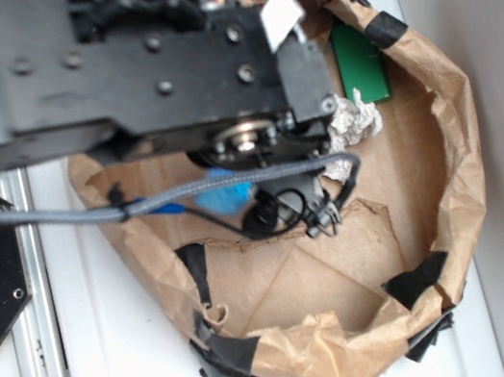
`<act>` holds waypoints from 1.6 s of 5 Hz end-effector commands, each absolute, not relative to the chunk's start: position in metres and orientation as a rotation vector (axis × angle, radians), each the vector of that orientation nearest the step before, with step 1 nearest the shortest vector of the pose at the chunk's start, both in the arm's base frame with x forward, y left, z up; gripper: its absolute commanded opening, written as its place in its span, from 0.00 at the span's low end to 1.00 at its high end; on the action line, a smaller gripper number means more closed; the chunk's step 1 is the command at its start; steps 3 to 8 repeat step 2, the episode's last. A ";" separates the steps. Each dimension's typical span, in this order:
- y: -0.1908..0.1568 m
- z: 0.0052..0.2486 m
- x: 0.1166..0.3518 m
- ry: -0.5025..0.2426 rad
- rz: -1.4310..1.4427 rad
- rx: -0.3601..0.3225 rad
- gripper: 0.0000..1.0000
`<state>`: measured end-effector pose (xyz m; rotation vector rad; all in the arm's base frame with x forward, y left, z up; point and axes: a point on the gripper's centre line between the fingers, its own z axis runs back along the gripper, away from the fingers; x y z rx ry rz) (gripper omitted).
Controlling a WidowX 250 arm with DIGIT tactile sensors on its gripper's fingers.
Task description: Grab the blue sponge.
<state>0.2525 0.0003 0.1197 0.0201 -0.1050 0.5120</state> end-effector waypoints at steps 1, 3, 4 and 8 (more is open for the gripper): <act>-0.036 0.192 0.270 -0.281 0.374 0.039 0.00; -0.037 0.193 0.271 -0.304 0.377 0.075 0.00; -0.037 0.193 0.271 -0.304 0.377 0.075 0.00; -0.037 0.193 0.271 -0.304 0.377 0.075 0.00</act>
